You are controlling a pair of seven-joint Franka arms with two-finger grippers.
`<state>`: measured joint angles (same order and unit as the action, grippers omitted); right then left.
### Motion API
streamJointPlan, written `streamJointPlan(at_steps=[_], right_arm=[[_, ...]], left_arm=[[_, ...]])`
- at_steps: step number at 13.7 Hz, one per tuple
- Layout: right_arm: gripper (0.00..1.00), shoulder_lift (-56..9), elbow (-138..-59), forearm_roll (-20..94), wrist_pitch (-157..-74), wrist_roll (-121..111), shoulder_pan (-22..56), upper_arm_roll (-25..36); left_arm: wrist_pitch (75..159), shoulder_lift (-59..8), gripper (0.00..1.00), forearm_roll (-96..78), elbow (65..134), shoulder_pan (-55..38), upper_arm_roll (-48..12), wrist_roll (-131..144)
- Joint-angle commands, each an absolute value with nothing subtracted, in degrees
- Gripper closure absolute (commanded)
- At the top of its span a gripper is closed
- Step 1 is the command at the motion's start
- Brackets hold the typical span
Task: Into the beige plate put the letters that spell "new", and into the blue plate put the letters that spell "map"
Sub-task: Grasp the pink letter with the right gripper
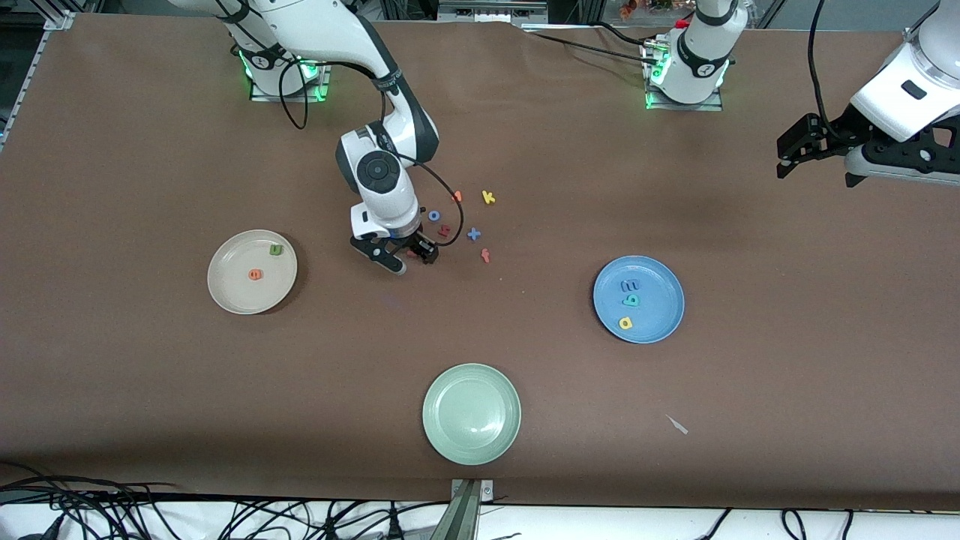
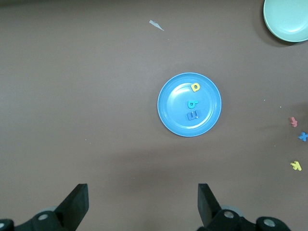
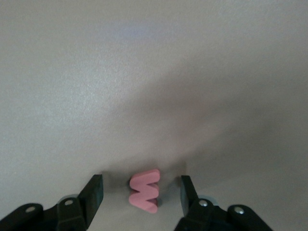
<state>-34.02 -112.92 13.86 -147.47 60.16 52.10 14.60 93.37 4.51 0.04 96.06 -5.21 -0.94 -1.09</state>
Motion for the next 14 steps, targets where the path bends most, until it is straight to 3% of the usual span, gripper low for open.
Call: streamJointPlan(at_steps=[1,8,10,14], right_arm=[[0.36,-34.89,-111.88,15.29,-147.66,58.98,52.47,14.77],[0.98,-35.42,-111.8,15.29,-148.36,57.66,52.12,14.77],[1.0,-34.98,-110.93,15.29,-147.49,57.31,51.86,14.77],[1.0,-30.08,-106.26,15.29,-131.25,47.41,48.96,17.65]], left_arm=[[91.93,3.52,0.0,0.62,94.04,-5.19,-0.79,-1.85],[91.93,3.52,0.0,0.62,94.04,-5.19,-0.79,-1.85],[91.93,3.52,0.0,0.62,94.04,-5.19,-0.79,-1.85],[91.93,3.52,0.0,0.62,94.04,-5.19,-0.79,-1.85]])
